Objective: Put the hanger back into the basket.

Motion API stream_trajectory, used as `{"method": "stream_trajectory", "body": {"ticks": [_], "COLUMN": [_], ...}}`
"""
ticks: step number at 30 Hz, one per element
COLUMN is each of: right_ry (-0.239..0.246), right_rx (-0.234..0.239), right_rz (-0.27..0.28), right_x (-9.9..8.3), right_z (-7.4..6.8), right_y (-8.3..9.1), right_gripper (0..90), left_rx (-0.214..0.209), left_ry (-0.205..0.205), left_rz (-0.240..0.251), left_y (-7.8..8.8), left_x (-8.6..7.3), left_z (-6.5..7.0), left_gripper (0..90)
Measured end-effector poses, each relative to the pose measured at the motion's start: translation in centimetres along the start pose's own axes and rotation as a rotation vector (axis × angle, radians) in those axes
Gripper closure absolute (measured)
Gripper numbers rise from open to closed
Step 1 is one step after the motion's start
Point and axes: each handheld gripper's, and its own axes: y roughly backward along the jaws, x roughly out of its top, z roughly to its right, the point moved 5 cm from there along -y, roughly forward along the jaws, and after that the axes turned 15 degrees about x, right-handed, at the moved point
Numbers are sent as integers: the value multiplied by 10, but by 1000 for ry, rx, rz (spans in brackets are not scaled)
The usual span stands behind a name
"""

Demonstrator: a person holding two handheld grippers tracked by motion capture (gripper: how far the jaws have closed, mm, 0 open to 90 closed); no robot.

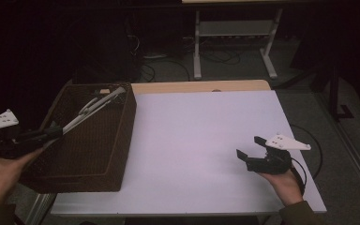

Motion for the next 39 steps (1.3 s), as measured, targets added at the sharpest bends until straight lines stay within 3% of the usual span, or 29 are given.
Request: {"method": "stream_trajectory", "body": {"ticks": [11, 16, 19, 23, 29, 34, 39], "right_ry": [-2, -5, 1, -3, 2, 8, 24], "right_rx": [-6, -12, -15, -16, -15, -11, -5], "right_rz": [4, 6, 7, 10, 14, 20, 31], "right_x": [0, 0, -1, 0, 2, 6, 12], "right_z": [1, 1, 2, 1, 0, 0, 0], "right_y": [2, 4, 6, 7, 7, 8, 8], "right_gripper": [153, 153, 152, 152, 152, 149, 143], "left_rx": [-29, -42, -45, -35, -32, -51, -69], "left_ry": [-22, -14, -16, -9, -6, 2, 19], "left_rz": [-88, -102, -90, -60, -33, -9, 45], "left_y": [-29, -38, -39, -37, -38, -38, -38], "left_x": [-7, -10, -11, -9, -4, 4, 16], "left_z": [-2, -5, -8, -8, -4, 6, 20], "left_gripper": [826, 824, 815, 693, 580, 449, 349]}}
